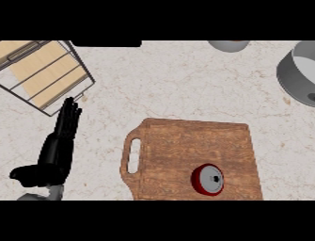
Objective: Pick the can from the cutting board and place it in the pot
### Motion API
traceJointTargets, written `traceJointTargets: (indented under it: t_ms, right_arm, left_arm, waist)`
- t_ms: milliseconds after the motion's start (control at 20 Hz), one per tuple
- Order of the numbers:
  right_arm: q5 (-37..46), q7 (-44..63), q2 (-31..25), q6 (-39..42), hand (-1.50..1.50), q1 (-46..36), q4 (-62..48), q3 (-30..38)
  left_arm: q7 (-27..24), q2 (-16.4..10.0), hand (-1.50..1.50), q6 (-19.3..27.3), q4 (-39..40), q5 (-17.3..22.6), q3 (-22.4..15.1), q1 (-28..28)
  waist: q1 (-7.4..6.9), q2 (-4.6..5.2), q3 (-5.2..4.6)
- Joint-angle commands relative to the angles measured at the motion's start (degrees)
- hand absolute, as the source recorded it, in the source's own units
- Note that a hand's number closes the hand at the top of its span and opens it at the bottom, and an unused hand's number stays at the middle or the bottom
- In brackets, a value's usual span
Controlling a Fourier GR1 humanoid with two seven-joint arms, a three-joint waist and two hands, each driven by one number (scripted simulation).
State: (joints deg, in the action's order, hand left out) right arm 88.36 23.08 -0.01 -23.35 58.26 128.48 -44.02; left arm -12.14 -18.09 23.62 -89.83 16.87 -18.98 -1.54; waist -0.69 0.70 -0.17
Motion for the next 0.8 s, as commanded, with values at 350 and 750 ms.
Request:
traceJointTargets:
  t_ms: [350, 750]
  right_arm:
    - [-2.08, 21.13, -0.04, 9.64, -1.5, -27.61, -11.88, 0.7]
    - [-6.3, 27.14, -1.07, 9.0, -1.5, -36.95, -18.02, 2.46]
  left_arm:
    - [1.07, 1.61, 0.0, -1.95, 0.32, -1.35, 3.04, -0.07]
    - [1.84, 3.95, 0.0, -3.99, 2.19, -3.61, 4.68, -0.83]
  waist:
    - [0.69, -0.68, 0.17]
    - [0.8, -0.71, 0.17]
